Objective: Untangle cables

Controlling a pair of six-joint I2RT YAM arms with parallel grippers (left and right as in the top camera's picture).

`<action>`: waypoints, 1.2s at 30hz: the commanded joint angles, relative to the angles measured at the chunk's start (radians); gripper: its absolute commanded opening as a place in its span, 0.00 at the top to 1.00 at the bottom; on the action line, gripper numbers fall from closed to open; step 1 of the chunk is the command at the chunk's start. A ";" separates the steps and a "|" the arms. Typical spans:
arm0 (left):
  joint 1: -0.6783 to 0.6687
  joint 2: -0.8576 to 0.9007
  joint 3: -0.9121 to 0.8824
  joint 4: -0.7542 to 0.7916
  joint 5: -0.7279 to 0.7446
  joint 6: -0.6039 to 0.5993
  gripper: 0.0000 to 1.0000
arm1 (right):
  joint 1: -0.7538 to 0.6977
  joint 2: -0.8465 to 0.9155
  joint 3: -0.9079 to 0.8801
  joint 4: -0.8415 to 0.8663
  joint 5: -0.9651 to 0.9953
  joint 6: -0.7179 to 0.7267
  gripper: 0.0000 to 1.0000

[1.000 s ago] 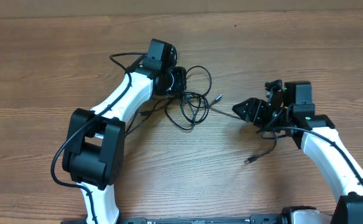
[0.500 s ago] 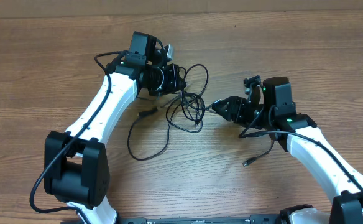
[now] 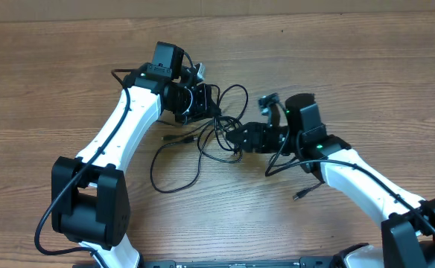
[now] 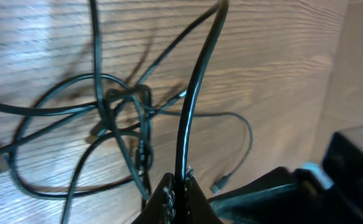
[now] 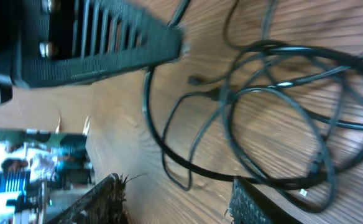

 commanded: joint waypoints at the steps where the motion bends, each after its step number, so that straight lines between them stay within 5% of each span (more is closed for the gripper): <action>1: 0.005 -0.017 0.008 -0.004 0.087 -0.058 0.96 | 0.030 0.020 0.012 0.010 0.000 -0.035 0.46; 8: 0.004 -0.017 0.008 -0.006 0.154 -0.154 0.96 | 0.045 0.032 0.012 0.025 0.050 -0.034 0.59; 17: 0.004 -0.017 0.008 -0.006 0.301 -0.216 0.96 | 0.047 0.032 0.012 0.091 0.051 -0.034 0.59; 22: 0.004 -0.017 0.008 -0.002 0.306 -0.215 0.96 | 0.047 0.032 0.012 0.090 0.050 -0.034 0.93; 26: 0.004 -0.017 0.008 -0.003 0.186 -0.214 0.95 | 0.047 0.032 0.012 0.075 0.051 -0.016 0.96; 32: 0.003 -0.017 0.007 -0.035 -0.054 -0.214 0.41 | 0.046 0.032 0.012 0.068 0.052 -0.016 0.96; 36: 0.004 -0.017 0.007 -0.048 -0.108 -0.214 0.33 | 0.046 0.032 0.012 0.059 0.071 -0.015 0.96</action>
